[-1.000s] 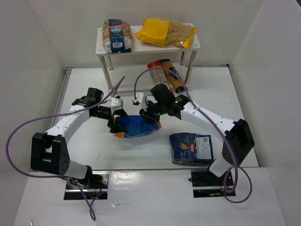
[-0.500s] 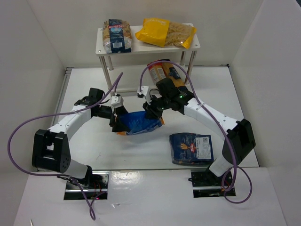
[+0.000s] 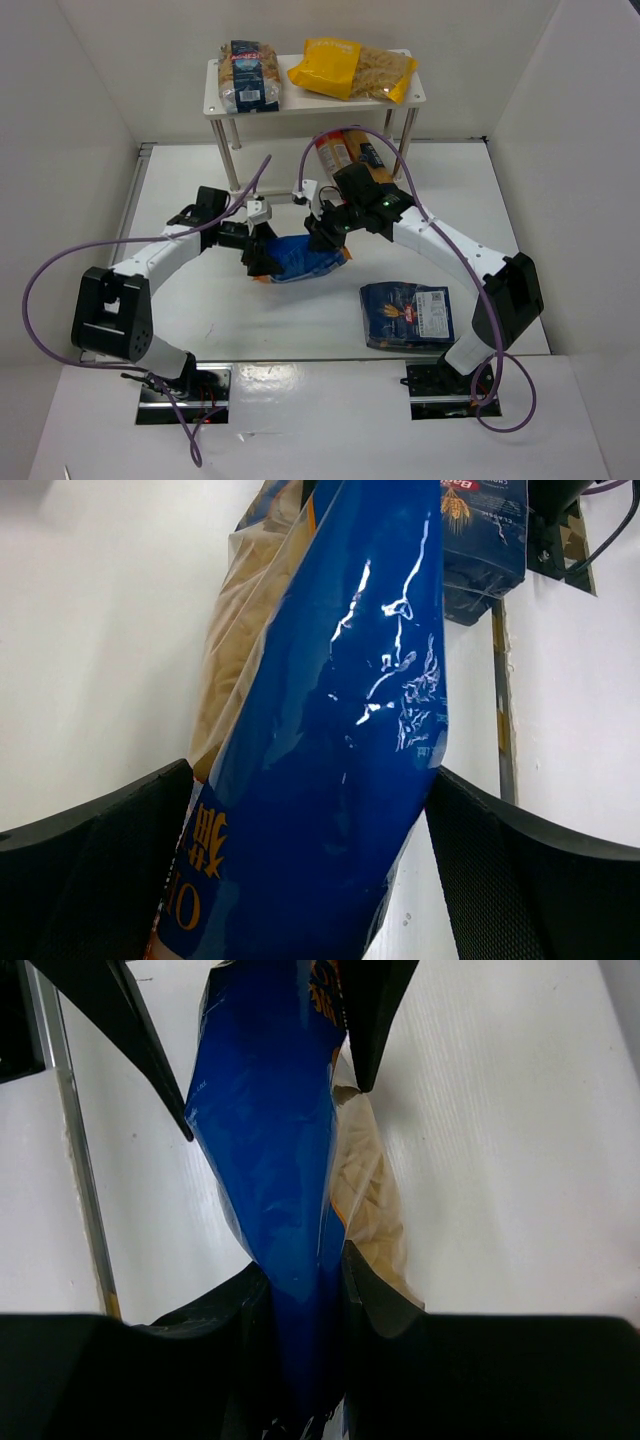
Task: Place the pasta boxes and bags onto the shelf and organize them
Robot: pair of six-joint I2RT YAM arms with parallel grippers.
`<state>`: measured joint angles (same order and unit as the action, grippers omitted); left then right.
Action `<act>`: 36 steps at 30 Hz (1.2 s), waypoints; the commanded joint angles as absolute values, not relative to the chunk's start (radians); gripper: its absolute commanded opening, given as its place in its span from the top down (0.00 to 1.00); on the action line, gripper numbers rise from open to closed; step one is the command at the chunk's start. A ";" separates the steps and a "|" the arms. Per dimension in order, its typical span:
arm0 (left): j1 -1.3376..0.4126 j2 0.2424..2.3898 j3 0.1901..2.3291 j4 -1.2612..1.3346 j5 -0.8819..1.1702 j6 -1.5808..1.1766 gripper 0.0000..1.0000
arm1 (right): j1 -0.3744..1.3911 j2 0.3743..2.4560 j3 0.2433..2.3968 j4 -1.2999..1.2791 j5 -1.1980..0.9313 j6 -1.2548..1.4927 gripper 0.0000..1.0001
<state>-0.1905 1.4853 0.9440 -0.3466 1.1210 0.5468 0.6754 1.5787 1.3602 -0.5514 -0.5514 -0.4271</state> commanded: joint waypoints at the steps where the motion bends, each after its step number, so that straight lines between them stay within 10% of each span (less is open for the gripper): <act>1: -0.207 1.519 0.957 -0.301 1.104 0.520 0.00 | 0.670 1.511 1.451 -0.449 -0.661 -0.400 1.00; 12: -0.253 1.594 0.986 -0.291 1.227 0.491 0.00 | 0.670 1.511 1.460 -0.449 -0.699 -0.382 1.00; 14: -0.281 1.608 0.986 -0.281 1.227 0.491 0.11 | 0.670 1.511 1.460 -0.449 -0.699 -0.382 1.00; 18: -0.322 1.698 1.086 -0.386 1.181 0.538 0.96 | 0.670 1.511 1.460 -0.449 -0.709 -0.382 1.00; 28: -0.322 1.623 1.121 -0.442 1.226 0.560 1.00 | 0.670 1.511 1.431 -0.428 -0.617 -0.359 1.00; 33: -0.322 1.577 1.091 -0.397 1.217 0.511 1.00 | 0.661 1.502 1.420 -0.419 -0.520 -0.350 0.40; 36: -0.298 1.577 1.091 -0.368 1.216 0.471 1.00 | 0.617 1.470 1.384 -0.410 -0.485 -0.341 0.20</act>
<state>-0.2996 1.6314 1.0843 -0.4381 1.0901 0.5190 0.6495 1.5421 1.3617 -0.5476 -0.5201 -0.3626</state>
